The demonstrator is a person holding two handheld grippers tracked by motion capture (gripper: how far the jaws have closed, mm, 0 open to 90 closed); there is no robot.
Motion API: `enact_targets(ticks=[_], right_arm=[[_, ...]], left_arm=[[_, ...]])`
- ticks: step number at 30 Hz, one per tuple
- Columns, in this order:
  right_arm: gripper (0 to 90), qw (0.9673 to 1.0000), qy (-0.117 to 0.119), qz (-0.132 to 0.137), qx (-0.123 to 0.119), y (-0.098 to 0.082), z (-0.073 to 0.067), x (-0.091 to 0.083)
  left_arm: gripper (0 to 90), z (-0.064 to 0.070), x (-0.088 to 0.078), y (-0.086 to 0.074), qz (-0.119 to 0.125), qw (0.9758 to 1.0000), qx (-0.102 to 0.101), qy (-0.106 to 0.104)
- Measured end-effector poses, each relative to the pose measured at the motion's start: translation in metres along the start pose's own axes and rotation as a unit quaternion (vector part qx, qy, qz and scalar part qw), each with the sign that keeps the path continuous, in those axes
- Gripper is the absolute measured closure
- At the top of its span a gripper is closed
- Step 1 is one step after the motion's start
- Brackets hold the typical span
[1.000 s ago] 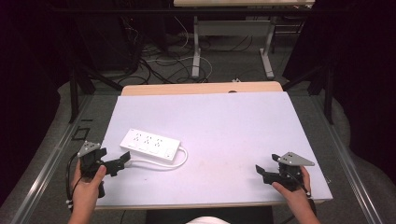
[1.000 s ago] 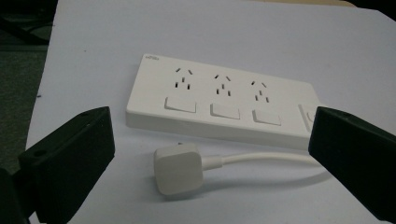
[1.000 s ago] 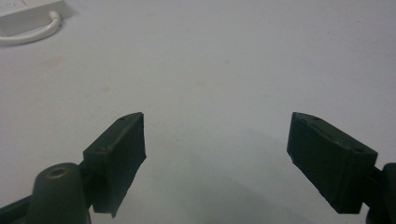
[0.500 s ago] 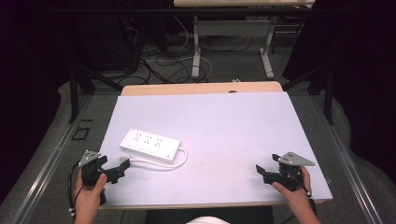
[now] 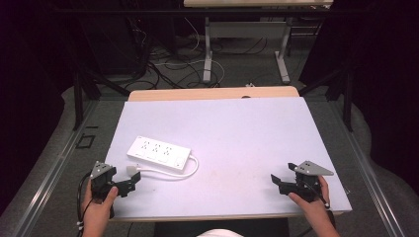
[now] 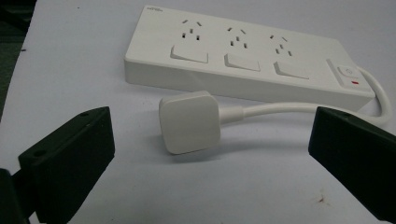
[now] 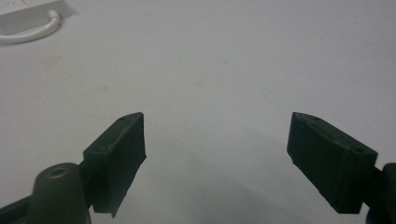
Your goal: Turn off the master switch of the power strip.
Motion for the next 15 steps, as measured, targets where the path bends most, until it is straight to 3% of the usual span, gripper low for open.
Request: enact_targets(ticks=[15], right_arm=[[18.6, 1.0000, 0.004, 0.000, -0.001, 0.0002, 0.0016, -0.0011]], left_arm=[[0.4, -0.0008, 0.0053, -0.0058, -0.015, 0.9998, 0.005, 0.008]])
Point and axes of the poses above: each handheld gripper's, and its own axes: x roughly forward along the jaws, y roughly out of its top, z roughly to its right, the point moved 1 cm from there along x, roughly forward along the jaws, and after that the axes turned 1 degree about x, right-handed, at the moved point
